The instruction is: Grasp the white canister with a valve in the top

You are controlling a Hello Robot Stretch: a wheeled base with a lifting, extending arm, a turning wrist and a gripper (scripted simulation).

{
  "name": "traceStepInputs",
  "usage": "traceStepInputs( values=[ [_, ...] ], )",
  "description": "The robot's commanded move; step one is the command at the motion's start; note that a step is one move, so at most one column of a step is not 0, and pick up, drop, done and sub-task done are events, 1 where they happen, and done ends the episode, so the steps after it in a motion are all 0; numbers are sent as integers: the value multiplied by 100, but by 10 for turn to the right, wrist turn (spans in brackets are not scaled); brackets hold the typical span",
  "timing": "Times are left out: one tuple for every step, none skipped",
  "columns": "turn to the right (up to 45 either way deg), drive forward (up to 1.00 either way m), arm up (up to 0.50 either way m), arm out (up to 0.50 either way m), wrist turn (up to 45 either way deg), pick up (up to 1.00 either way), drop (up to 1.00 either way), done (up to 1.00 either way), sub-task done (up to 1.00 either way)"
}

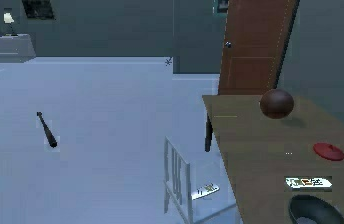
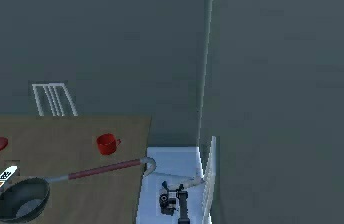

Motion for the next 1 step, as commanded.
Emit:
traceStepInputs(
  values=[
    [0, 0, 10, 0, 0, 0, 0, 0, 0]
  ],
)
